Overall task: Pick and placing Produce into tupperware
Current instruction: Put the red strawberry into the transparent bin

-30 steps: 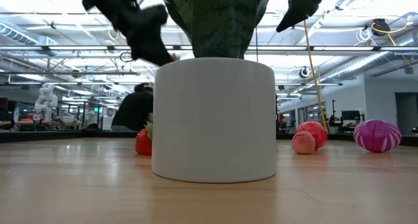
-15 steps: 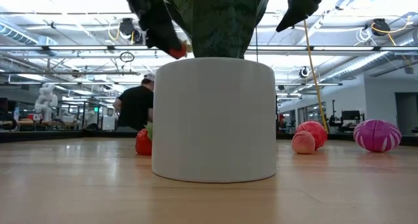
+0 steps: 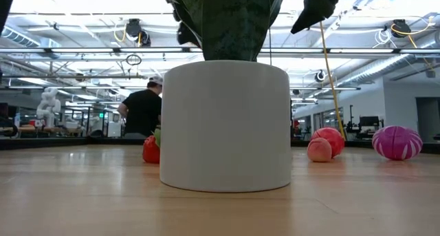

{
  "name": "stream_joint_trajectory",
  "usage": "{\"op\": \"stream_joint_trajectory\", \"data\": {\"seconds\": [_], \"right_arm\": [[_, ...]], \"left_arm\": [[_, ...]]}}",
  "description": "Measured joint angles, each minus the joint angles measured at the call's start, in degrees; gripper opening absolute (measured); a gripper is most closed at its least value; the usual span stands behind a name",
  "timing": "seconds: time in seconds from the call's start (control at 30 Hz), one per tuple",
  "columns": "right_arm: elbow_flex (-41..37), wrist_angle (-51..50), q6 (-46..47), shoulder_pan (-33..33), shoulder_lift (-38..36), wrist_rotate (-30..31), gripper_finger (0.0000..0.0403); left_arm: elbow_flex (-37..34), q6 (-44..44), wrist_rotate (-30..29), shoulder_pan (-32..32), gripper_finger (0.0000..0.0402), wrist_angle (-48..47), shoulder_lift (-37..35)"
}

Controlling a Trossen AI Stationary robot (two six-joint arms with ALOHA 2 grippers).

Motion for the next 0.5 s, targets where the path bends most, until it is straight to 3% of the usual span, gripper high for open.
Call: {"op": "stream_joint_trajectory", "data": {"seconds": [0.5], "right_arm": [[0.0,-0.9,-1.4,0.0,0.0,0.0,0.0192]], "left_arm": [[7.2,-3.7,9.2,0.0,0.0152,-2.0,8.8]]}}
